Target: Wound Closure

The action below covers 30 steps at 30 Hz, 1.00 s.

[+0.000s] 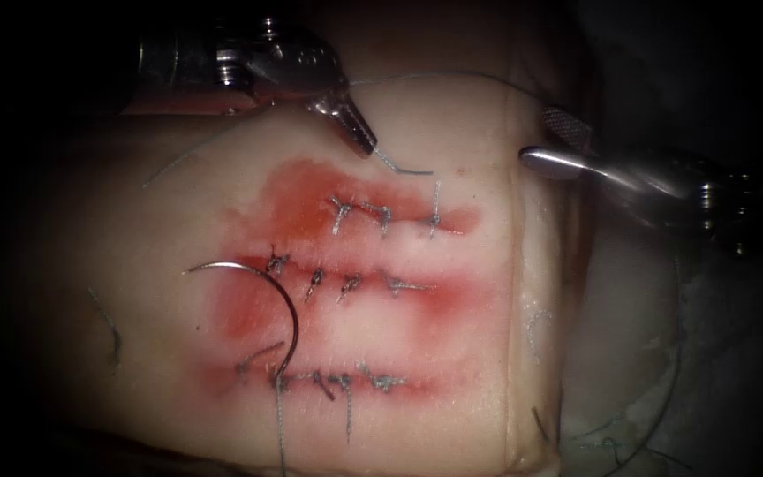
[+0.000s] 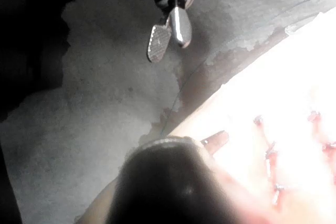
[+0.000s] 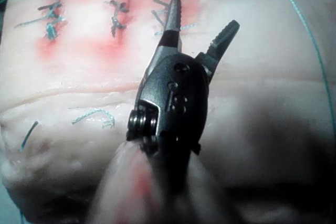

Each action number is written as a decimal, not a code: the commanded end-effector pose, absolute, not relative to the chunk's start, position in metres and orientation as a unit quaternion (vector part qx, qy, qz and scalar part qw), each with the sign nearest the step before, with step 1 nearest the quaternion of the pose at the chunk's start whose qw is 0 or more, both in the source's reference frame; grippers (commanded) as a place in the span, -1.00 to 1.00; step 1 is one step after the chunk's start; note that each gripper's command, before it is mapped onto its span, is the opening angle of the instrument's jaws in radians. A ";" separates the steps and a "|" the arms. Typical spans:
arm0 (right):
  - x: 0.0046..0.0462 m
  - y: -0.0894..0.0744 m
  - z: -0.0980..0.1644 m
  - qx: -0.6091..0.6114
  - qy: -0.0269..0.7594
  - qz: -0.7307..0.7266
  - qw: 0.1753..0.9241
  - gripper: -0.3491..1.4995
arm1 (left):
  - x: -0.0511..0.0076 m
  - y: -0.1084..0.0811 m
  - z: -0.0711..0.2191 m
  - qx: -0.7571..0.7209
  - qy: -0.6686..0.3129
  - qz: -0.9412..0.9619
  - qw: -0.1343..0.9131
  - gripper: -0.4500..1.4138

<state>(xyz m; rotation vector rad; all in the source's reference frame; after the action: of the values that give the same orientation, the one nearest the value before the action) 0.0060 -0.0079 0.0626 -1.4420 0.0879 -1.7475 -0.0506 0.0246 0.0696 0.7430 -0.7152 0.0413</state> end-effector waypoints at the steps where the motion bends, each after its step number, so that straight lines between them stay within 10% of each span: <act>1: 0.0059 -0.008 0.063 -0.573 0.024 -0.698 0.429 0.89 | -0.0509 0.025 0.070 0.362 -0.335 0.022 0.869 -1.00; 22: 0.0063 -0.009 0.064 -0.573 0.029 -0.687 0.445 0.91 | -0.0594 0.015 0.072 0.402 -0.302 0.067 0.862 -1.00; 26: 0.0065 -0.009 0.064 -0.573 0.031 -0.685 0.449 0.91 | -0.0595 0.014 0.073 0.400 -0.299 0.073 0.863 0.19; 30: 0.0065 -0.009 0.064 -0.573 0.032 -0.683 0.451 0.93 | -0.0591 0.013 0.073 0.401 -0.300 0.097 0.860 0.58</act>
<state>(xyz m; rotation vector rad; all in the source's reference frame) 0.0058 -0.0091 0.0640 -1.4145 0.0771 -1.6895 -0.0584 0.0119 0.0732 0.8470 -0.6293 0.2115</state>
